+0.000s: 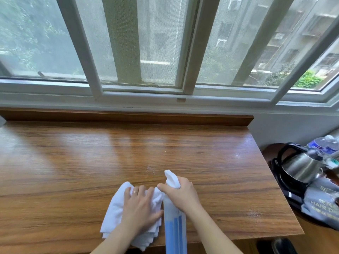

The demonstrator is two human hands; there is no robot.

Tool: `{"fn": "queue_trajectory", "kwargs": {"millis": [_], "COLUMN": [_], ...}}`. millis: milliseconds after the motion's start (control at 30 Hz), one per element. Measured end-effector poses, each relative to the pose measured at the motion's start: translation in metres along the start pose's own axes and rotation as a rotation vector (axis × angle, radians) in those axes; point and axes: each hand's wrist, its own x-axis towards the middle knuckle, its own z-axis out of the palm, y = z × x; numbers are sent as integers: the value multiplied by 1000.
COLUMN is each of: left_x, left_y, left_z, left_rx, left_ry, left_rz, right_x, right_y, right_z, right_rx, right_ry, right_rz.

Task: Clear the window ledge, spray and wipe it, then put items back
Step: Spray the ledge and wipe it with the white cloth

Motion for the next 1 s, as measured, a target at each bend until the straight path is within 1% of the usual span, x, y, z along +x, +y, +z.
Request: {"fn": "queue_trajectory", "kwargs": {"millis": [167,300,500,633,767,867,1000], "left_x": [5,25,65,97,120,118,94], "left_y": [-3,-3,-12,-20,-26,-25,-18], "left_z": [4,3,1,0,0,-1,-6], "left_rx": [-21,-14,20,62,106,121,92], "left_ry": [8,-16,8,-17,-73,-117,-112], "left_rz": [20,13,23,25,-28,-61,-113], "right_x": [6,10,21,27,28,30,35], "right_y": [-4,-9,-13,-16,-20,-21,-25], "right_z": [-2,-9,-17,-17,-17,-16,-14], "right_rx": [37,37,21,-2,12,-1,-33], "right_ry": [4,-1,4,3,-7,-12,1], "right_rz": [24,17,12,12,10,10,18]}}
